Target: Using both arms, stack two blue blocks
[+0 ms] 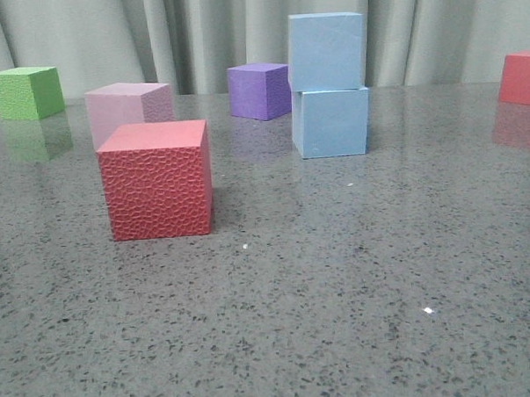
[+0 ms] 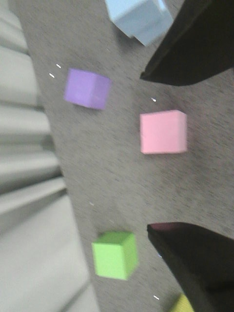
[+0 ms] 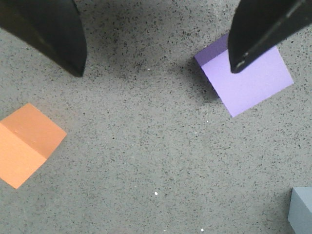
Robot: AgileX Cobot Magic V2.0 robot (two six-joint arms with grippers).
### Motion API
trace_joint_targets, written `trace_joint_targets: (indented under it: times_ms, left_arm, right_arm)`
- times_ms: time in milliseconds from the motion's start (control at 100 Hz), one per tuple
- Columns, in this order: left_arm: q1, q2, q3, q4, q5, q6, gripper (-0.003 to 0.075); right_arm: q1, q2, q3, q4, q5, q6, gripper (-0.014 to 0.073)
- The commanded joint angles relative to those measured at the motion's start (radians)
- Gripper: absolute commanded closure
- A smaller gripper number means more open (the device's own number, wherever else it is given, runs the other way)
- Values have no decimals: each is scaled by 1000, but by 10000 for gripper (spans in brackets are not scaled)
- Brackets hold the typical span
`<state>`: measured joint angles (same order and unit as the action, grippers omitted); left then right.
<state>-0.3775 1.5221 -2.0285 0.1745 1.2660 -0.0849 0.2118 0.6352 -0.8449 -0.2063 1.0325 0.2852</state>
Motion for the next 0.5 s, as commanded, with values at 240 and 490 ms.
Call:
trace_joint_targets:
  times_ms: [240, 490]
  left_arm:
    - [165, -392, 489, -32, -245, 3, 164]
    - [236, -661, 870, -41, -317, -23, 164]
  right_arm:
    - [-5, -2, -22, -31, -60, -11, 1]
    - [-5, -2, -22, -31, -60, -11, 1]
